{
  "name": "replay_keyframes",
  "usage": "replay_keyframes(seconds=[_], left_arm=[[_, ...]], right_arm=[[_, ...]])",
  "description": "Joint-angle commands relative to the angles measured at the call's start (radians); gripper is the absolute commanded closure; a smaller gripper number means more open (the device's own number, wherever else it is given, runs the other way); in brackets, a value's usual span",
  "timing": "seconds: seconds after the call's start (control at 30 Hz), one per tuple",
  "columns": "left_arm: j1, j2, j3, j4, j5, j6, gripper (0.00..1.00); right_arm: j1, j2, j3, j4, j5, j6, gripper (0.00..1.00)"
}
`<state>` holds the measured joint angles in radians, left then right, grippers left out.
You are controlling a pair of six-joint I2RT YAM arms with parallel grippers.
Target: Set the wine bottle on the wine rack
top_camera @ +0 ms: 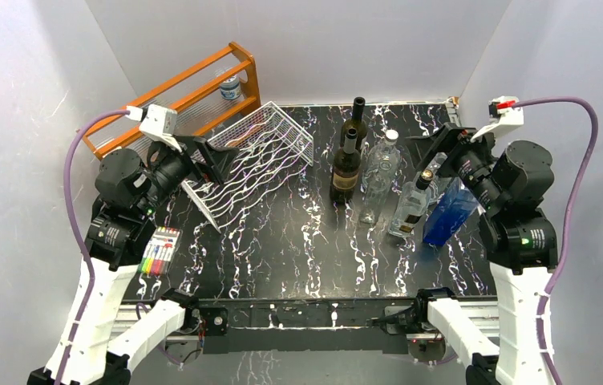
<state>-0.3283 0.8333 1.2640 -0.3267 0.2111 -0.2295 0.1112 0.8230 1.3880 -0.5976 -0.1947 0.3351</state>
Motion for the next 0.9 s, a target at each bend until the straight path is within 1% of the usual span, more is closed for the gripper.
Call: replay_keyframes(seconds=[0.0, 0.1, 0.2, 0.37, 0.5, 0.57, 0.7, 0.87], left_arm=[[0.010, -0.032, -0.039, 0.101, 0.049, -0.011, 0.02], [0.012, -0.043, -0.091, 0.136, 0.072, -0.019, 0.02], [0.013, -0.050, -0.179, 0.189, 0.090, -0.031, 0.02], [0.013, -0.049, -0.268, 0.220, 0.101, -0.089, 0.02], [0.013, -0.058, -0.314, 0.250, 0.126, -0.081, 0.02], [0.014, -0.062, -0.328, 0.262, 0.132, -0.078, 0.02], [0.014, -0.079, -0.335, 0.265, 0.162, -0.081, 0.02], [0.015, -0.106, -0.343, 0.254, 0.144, -0.081, 0.02]], right_arm=[[-0.009, 0.030, -0.007, 0.151, -0.067, 0.007, 0.05], [-0.010, 0.080, 0.006, 0.162, -0.119, -0.008, 0.04], [-0.011, 0.140, 0.014, 0.179, -0.174, -0.023, 0.05], [-0.005, 0.227, 0.042, 0.164, -0.283, -0.041, 0.07], [0.025, 0.253, 0.060, 0.152, -0.266, -0.046, 0.07], [0.056, 0.272, 0.074, 0.131, -0.229, -0.049, 0.08], [0.187, 0.322, 0.124, 0.053, -0.002, -0.065, 0.12], [0.337, 0.402, 0.175, 0.001, 0.265, -0.067, 0.16]])
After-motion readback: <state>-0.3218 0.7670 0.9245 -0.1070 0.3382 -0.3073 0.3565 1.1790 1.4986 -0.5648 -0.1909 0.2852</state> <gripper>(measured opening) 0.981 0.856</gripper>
